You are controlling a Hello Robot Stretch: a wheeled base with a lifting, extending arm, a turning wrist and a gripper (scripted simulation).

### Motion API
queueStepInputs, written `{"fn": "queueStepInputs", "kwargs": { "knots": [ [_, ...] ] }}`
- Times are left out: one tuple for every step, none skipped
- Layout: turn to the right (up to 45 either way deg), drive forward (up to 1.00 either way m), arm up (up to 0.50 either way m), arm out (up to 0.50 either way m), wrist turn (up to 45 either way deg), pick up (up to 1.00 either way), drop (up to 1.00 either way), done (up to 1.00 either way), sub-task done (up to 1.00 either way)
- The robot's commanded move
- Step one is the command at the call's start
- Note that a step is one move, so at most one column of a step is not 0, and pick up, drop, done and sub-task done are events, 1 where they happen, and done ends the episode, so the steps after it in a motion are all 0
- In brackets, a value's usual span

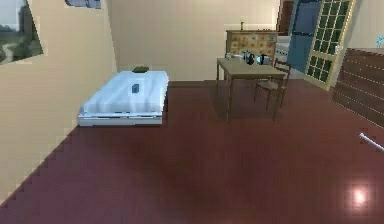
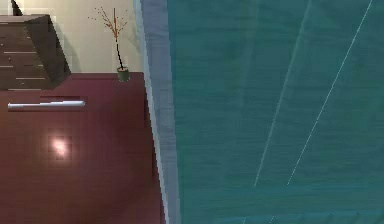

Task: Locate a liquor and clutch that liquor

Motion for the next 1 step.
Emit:
{"fn": "queueStepInputs", "kwargs": {
  "knots": [
    [0.0, 0.15, 0.00, 0.00, 0.0, 0.00, 0.00, 0.00, 0.00]
  ]
}}
